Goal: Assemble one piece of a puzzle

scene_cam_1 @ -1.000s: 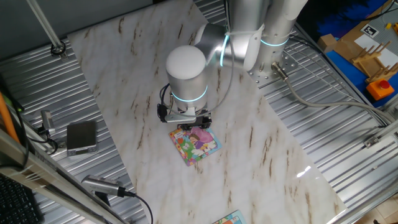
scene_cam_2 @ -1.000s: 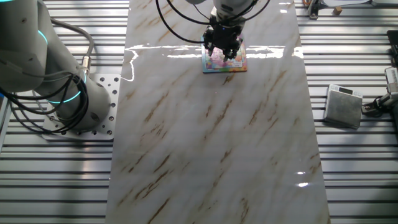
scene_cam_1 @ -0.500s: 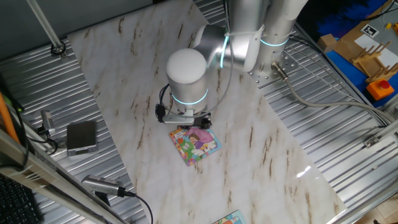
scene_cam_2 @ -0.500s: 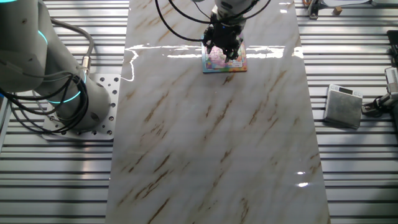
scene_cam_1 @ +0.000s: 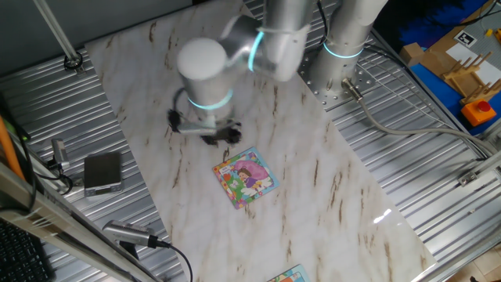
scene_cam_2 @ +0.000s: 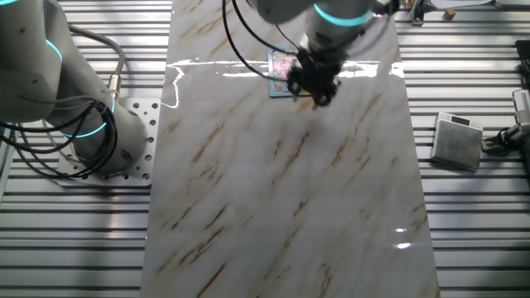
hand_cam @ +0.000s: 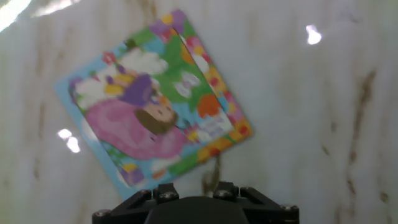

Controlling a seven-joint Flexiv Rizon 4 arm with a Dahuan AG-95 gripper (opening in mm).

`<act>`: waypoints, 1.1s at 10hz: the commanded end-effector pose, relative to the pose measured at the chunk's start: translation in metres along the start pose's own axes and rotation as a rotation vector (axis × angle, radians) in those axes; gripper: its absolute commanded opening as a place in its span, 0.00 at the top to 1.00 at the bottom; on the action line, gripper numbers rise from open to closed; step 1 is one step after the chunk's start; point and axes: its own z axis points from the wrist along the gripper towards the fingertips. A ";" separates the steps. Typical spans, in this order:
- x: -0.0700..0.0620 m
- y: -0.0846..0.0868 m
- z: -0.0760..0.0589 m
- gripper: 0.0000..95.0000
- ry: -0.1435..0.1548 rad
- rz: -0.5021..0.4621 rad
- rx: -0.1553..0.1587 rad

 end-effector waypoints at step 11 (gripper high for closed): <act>0.035 -0.047 0.006 0.60 0.012 0.121 -0.026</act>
